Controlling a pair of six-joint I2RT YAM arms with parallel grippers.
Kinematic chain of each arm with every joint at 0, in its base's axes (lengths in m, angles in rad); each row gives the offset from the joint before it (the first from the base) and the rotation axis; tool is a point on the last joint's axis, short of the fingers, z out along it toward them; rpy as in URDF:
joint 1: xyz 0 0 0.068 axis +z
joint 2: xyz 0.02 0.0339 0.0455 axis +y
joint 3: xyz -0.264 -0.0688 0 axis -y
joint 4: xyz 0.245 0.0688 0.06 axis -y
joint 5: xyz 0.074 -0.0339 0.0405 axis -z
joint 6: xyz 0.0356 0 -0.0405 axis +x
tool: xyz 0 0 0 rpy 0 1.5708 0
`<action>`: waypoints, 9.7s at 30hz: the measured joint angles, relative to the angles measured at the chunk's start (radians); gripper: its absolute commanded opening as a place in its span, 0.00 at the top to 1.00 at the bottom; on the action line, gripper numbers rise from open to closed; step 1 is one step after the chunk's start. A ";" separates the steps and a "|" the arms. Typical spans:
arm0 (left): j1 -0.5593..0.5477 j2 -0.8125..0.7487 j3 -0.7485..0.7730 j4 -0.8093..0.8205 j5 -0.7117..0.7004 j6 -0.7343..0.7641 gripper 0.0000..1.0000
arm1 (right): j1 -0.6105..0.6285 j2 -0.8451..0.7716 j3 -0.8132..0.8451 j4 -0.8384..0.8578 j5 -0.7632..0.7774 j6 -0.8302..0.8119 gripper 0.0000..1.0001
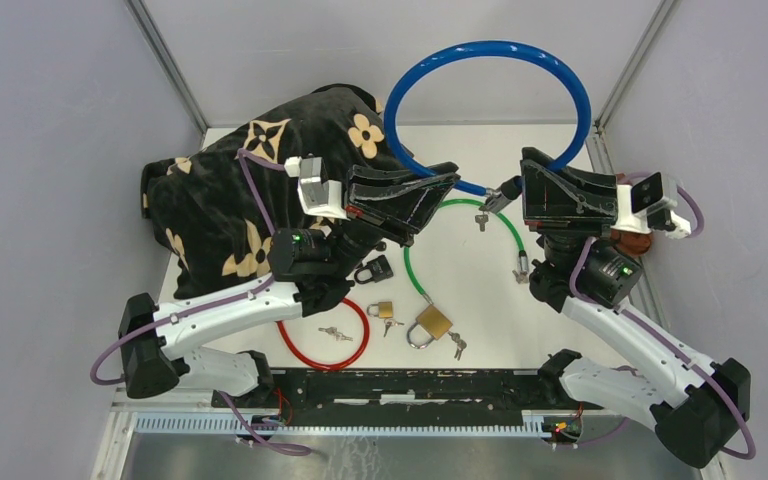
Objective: Lock with the key
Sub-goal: Lock the lock.
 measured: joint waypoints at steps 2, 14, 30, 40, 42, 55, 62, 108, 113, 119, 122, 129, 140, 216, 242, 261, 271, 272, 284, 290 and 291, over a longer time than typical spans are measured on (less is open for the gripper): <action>0.000 -0.002 0.000 -0.002 0.000 0.029 0.96 | 0.000 -0.003 -0.005 -0.001 0.000 -0.011 1.00; 0.029 -0.094 -0.079 -0.073 0.122 0.201 0.84 | 0.009 -0.016 -0.083 -0.004 0.022 -0.042 1.00; 0.039 -0.118 -0.101 -0.102 0.154 0.210 0.66 | 0.016 0.013 -0.072 -0.008 -0.011 -0.011 1.00; 0.038 -0.119 -0.117 -0.121 0.184 0.268 0.36 | 0.018 0.014 -0.072 -0.016 -0.031 -0.013 1.00; 0.036 -0.119 -0.125 -0.123 0.192 0.277 0.34 | 0.018 0.014 -0.072 -0.019 -0.031 -0.013 1.00; 0.061 -0.121 -0.161 -0.192 0.278 0.351 0.30 | 0.018 0.026 -0.072 -0.023 -0.039 -0.010 1.00; 0.079 -0.083 -0.163 -0.215 0.308 0.362 0.39 | 0.018 0.026 -0.072 -0.025 -0.040 -0.010 1.00; 0.129 -0.154 -0.174 -0.416 0.401 0.455 0.98 | 0.020 -0.206 -0.305 -0.087 -0.217 -0.283 1.00; 0.137 -0.155 -0.183 -0.415 0.417 0.459 0.98 | 0.020 -0.188 -0.294 -0.085 -0.224 -0.274 1.00; 0.148 -0.162 -0.201 -0.387 0.419 0.459 0.88 | 0.020 -0.128 -0.266 -0.031 -0.201 -0.200 1.00; 0.152 -0.162 -0.204 -0.372 0.419 0.458 0.80 | 0.020 -0.106 -0.245 -0.029 -0.192 -0.174 1.00; 0.155 -0.162 -0.214 -0.339 0.420 0.457 0.57 | 0.023 -0.087 -0.223 -0.030 -0.180 -0.142 1.00; 0.155 -0.222 -0.222 -0.323 0.422 0.465 0.36 | 0.021 -0.093 -0.220 -0.034 -0.175 -0.148 1.00; -0.061 -0.134 -0.393 -0.217 0.129 1.974 0.98 | 0.021 -0.068 -0.239 -0.026 0.023 -0.043 1.00; -0.071 -0.292 -0.484 -0.481 0.228 1.963 0.58 | 0.018 -0.097 -0.238 -0.035 -0.043 -0.149 1.00; 0.152 -0.317 -0.222 -0.715 0.332 0.608 0.28 | 0.016 -0.044 -0.115 -0.037 -0.364 -0.135 1.00; 0.152 -0.251 -0.209 -0.578 0.455 0.514 0.32 | 0.016 -0.037 -0.114 -0.033 -0.379 -0.109 1.00; 0.152 -0.248 -0.206 -0.575 0.457 0.514 0.32 | 0.016 -0.037 -0.114 -0.033 -0.380 -0.108 1.00; 0.152 -0.226 -0.179 -0.554 0.469 0.523 0.85 | 0.016 -0.039 -0.114 -0.030 -0.380 -0.099 1.00; 0.152 -0.226 -0.179 -0.554 0.476 0.559 0.98 | 0.016 -0.042 -0.114 -0.031 -0.380 -0.099 1.00; 0.152 -0.226 -0.179 -0.554 0.478 0.572 0.98 | 0.016 -0.042 -0.114 -0.031 -0.380 -0.099 1.00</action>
